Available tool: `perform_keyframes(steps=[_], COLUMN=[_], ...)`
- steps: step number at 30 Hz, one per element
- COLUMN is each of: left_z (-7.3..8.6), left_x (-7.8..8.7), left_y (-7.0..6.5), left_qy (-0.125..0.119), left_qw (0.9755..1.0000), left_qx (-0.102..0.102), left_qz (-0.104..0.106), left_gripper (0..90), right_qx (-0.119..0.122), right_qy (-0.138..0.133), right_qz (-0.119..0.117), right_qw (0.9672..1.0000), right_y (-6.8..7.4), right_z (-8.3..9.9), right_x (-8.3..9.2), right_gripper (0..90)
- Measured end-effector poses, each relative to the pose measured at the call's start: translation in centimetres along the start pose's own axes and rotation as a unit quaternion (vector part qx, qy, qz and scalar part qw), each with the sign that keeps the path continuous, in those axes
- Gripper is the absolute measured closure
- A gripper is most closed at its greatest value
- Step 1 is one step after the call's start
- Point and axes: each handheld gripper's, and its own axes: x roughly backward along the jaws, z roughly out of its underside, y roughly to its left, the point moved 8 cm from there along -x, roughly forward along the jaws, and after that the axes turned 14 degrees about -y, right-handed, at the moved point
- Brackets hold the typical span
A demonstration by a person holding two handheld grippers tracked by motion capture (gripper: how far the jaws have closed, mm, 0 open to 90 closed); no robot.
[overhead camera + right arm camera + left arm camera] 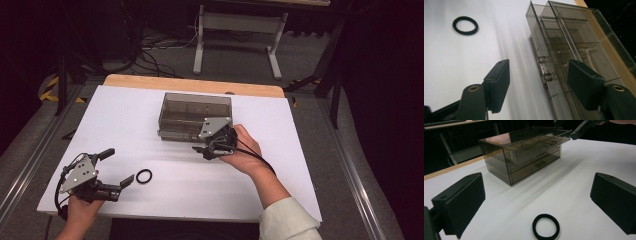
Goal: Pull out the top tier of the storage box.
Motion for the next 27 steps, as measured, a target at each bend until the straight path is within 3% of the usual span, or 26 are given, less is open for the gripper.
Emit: perform_keyframes(steps=[10, 18, 27], left_z=[0.0, 0.0, 0.0], left_x=[0.0, 0.0, 0.0], left_y=[0.1, 0.1, 0.1], left_qy=[0.001, -0.001, 0.001], left_qw=[1.0, 1.0, 1.0], left_qx=[-0.002, 0.0, -0.002], left_qz=[0.001, 0.001, 0.001], left_gripper=[0.6, 0.7, 0.6], right_qx=[0.009, 0.013, 0.037], right_qy=[0.034, 0.062, 0.083], right_qz=[-0.005, 0.007, 0.011], right_qw=[0.9994, 0.9979, 0.9958], right_y=[-0.9, -1.4, -1.5], right_z=[0.6, 1.4, 2.1], right_x=[-0.9, -1.6, -2.6], right_gripper=[39.4, 44.4, 47.8])
